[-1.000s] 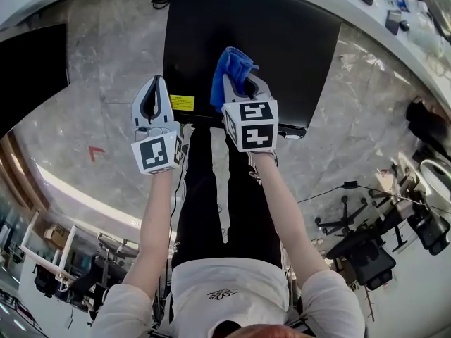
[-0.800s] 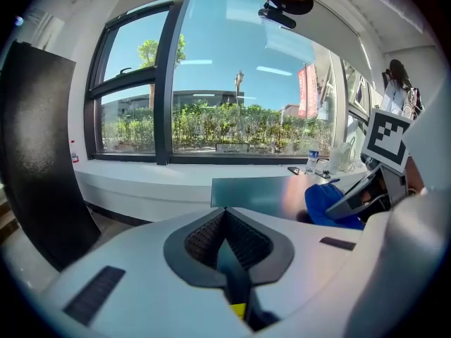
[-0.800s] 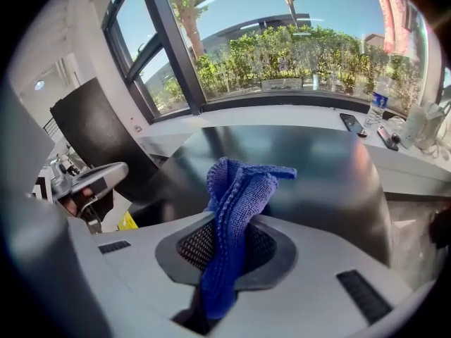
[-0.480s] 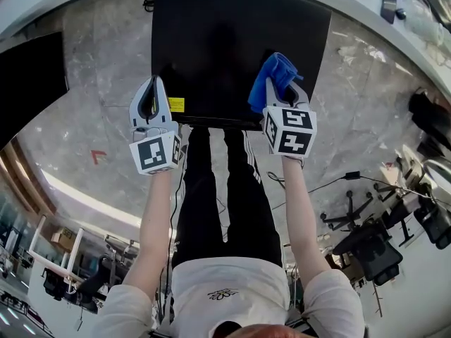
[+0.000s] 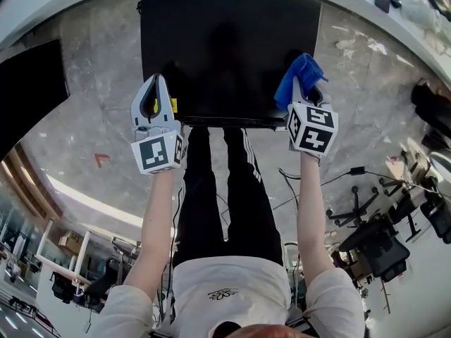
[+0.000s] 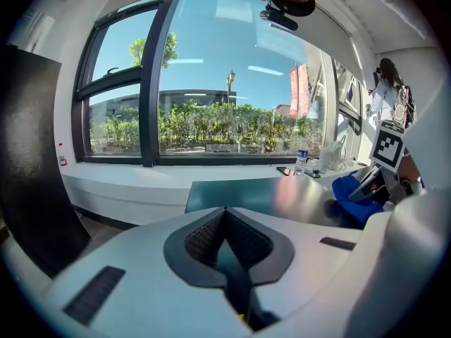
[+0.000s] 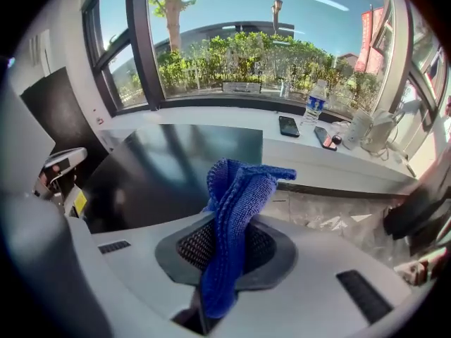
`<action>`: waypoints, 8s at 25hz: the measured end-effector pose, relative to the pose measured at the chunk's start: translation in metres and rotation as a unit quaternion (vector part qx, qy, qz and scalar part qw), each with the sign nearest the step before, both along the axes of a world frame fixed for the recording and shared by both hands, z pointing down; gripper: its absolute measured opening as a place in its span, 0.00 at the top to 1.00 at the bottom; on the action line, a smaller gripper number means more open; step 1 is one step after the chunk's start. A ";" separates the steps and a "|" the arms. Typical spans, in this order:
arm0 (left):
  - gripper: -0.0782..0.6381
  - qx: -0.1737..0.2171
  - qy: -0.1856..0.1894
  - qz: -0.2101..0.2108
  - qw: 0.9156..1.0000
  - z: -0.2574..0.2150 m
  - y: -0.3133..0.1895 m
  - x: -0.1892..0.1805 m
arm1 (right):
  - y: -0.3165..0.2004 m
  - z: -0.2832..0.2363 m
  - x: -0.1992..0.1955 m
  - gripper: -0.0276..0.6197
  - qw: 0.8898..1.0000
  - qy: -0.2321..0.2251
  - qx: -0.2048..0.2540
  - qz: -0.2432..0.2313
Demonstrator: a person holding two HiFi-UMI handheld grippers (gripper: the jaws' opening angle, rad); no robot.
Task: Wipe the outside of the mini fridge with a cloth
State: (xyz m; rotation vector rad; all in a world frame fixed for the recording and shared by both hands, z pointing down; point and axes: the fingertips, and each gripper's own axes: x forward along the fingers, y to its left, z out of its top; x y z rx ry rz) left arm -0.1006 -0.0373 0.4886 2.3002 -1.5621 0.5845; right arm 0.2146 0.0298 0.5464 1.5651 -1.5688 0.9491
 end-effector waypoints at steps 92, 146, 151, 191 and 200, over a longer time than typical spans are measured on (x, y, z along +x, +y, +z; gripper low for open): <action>0.88 -0.003 0.016 -0.022 1.000 0.000 0.075 -0.080 | 0.059 0.005 -0.050 0.84 1.000 0.006 0.001 0.027; 0.88 0.003 0.019 -0.140 0.990 -0.027 0.199 -0.146 | 0.055 0.007 -0.347 0.84 0.965 -0.230 -0.003 -0.126; 0.88 0.003 0.024 -0.115 0.993 -0.028 0.193 -0.120 | 0.061 0.007 -0.314 0.84 0.971 -0.215 -0.002 -0.108; 0.88 0.003 0.024 0.043 0.999 -0.045 0.175 0.051 | 0.141 0.007 -0.009 0.84 0.990 -0.118 -0.049 0.053; 0.88 0.001 0.017 0.027 0.999 -0.051 0.177 0.029 | 0.151 0.003 0.032 0.84 0.992 -0.043 -0.071 0.091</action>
